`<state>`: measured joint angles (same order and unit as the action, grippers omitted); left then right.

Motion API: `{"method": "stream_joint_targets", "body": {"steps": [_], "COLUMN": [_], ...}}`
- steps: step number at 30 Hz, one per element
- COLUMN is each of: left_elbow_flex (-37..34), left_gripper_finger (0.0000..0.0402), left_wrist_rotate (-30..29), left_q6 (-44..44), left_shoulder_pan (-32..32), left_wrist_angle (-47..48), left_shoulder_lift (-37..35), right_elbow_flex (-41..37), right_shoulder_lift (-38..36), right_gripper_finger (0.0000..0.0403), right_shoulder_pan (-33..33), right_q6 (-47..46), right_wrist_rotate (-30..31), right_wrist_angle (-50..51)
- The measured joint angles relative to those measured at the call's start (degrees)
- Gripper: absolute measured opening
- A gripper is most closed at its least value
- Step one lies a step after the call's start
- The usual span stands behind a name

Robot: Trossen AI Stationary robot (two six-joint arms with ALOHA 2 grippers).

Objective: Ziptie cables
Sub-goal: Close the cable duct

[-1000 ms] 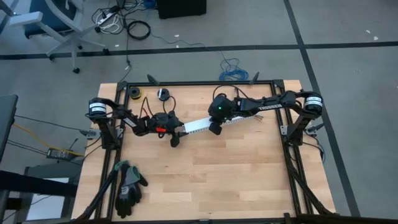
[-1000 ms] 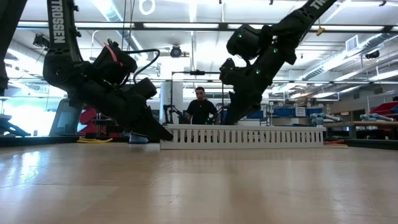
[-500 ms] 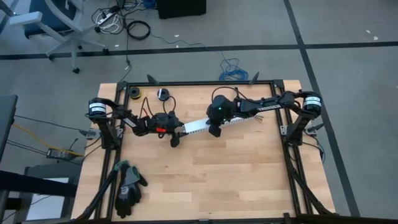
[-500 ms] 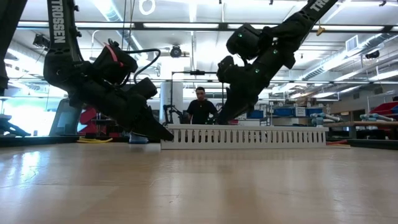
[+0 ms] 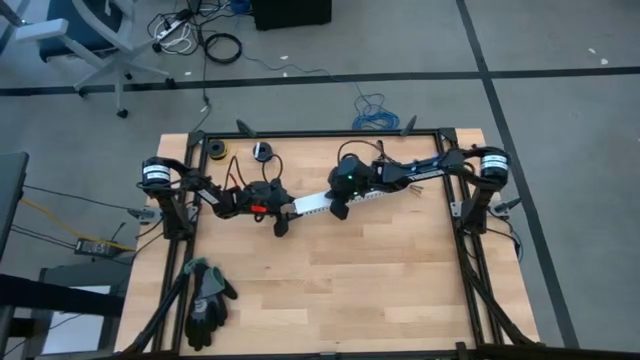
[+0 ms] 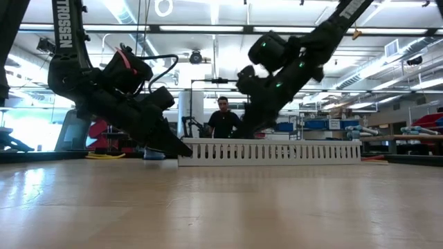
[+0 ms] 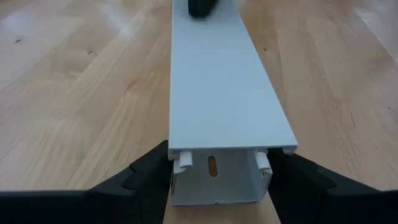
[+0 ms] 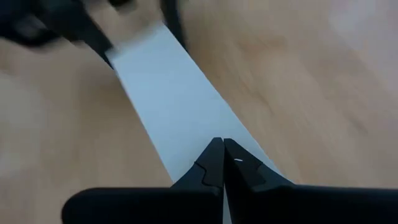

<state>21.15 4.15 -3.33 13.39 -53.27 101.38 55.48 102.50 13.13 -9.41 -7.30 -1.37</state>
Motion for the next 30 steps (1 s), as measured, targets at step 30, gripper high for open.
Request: {"method": "stream_joint_targets", "body": {"steps": [30], "left_elbow_flex": [0.0], "left_gripper_finger": [0.0235], "left_wrist_rotate": [0.0], "left_q6": [0.1], "left_shoulder_pan": [0.0], "left_wrist_angle": [-0.2], "left_shoulder_lift": [0.0], "right_elbow_flex": [-0.1], "right_shoulder_lift": [4.6], "right_gripper_finger": [0.0000], "right_shoulder_pan": [0.3], "right_q6": [0.0], "right_wrist_rotate": [-4.0], "right_wrist_angle": [-12.0]}}
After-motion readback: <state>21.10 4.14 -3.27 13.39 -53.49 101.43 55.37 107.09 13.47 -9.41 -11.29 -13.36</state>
